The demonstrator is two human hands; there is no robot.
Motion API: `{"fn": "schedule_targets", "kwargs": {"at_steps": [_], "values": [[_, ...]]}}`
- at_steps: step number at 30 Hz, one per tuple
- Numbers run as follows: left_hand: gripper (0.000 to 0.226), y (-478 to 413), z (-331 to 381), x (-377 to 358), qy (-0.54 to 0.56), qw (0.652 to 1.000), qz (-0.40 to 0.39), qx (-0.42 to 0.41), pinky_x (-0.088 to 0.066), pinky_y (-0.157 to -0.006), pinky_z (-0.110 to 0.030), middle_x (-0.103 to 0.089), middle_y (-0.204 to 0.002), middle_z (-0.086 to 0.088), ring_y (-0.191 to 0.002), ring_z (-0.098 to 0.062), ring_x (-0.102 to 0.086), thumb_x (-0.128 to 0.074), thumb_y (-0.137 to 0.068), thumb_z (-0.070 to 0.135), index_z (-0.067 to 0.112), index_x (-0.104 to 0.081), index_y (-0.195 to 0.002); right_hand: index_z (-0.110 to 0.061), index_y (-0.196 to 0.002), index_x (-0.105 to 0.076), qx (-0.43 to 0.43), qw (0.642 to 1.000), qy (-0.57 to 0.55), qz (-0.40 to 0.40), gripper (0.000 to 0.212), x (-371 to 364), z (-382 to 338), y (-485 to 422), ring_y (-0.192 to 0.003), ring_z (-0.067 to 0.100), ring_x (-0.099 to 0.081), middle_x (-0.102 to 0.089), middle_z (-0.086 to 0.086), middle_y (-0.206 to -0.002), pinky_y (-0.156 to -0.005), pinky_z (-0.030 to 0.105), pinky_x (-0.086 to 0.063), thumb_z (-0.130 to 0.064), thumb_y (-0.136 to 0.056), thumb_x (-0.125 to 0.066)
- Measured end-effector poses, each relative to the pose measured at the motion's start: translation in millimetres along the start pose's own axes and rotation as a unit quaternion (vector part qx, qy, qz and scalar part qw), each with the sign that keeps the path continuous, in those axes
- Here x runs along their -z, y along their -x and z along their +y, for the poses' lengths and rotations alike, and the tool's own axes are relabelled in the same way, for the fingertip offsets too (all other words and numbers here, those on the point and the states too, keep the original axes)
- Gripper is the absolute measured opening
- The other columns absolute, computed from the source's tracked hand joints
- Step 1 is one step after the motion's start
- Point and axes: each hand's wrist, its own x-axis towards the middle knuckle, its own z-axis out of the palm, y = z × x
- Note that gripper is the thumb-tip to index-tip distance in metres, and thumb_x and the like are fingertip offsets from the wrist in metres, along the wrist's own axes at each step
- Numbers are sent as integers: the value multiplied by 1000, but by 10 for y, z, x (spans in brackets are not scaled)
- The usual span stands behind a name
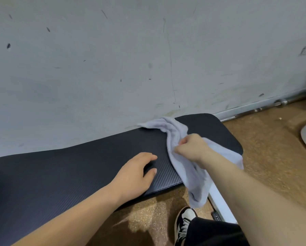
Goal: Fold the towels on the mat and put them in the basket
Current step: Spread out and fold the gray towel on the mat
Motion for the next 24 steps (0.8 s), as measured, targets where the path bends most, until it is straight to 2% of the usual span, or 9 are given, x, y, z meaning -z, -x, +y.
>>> {"fn": "schedule_targets", "kwargs": {"at_steps": [4,6,9,12,13,15,18,20,24], "values": [[25,157,44,105,197,972,54,116,-54,-95,-23,-74,-108,16,-103,1,-68,-66,-97,40,31,-68,-120,-15,-74,-52,58,987,-94,-116,16,-339,-453,318,-64,20,-42,-46,7,-69,-59,33,-35,-16,-75,-68],[27,249,52,206,337,921,71,182,-58,-92,-30,-78,-101,8,-98,-5,-73,-73,-93,38,29,-66,-118,-17,-72,-49,57,972,-157,-165,16,-496,-604,415,-63,21,-44,-46,9,-68,-58,34,-36,-11,-76,-63],[36,413,-32,394,470,850,78,227,-59,-88,-39,-79,-104,-6,-99,-21,-76,-79,-89,19,18,-65,-122,-20,-66,-48,57,952,-196,-228,26,-637,-756,503,-53,15,-50,-48,0,-60,-57,30,-47,-7,-85,-61],[30,586,-226,608,539,795,69,270,-60,-89,-49,-76,-109,-19,-101,-36,-75,-77,-89,7,4,-68,-117,-16,-83,-62,105,966,-115,-206,7,-755,-861,479,-64,14,-58,-62,0,-73,-65,29,-51,-18,-90,-62],[30,639,-327,675,522,803,68,280,-60,-89,-51,-76,-109,-21,-100,-38,-75,-77,-89,8,3,-67,-116,-18,-91,-63,144,975,-42,-166,5,-795,-883,445,-69,12,-59,-65,-2,-80,-67,26,-51,-22,-92,-61],[29,742,-517,807,466,836,62,282,-60,-87,-54,-76,-106,-19,-97,-37,-75,-80,-86,12,7,-69,-113,-21,-117,-61,215,965,104,-106,22,-887,-921,361,-86,14,-61,-64,-6,-102,-78,28,-50,-26,-96,-57],[20,869,-753,978,375,885,51,272,-62,-81,-47,-78,-99,-8,-93,-29,-76,-81,-85,25,17,-72,-101,-21,-145,-47,242,945,178,-131,46,-1073,-960,260,-108,20,-59,-57,-1,-126,-91,34,-49,-30,-100,-53],[13,902,-859,1031,339,898,63,273,-60,-73,-38,-78,-93,-3,-88,-25,-75,-76,-89,34,22,-74,-93,-21,-148,-45,231,937,205,-165,51,-1188,-928,203,-116,21,-57,-55,0,-134,-98,35,-47,-35,-100,-55],[15,953,-1173,1040,283,905,133,289,-60,-76,-46,-77,-88,-3,-88,-29,-73,-71,-92,34,21,-75,-85,-21,-130,-56,232,913,310,-125,42,-1382,-957,133,-121,22,-49,-51,-1,-125,-102,42,-45,-46,-97,-58]]}}
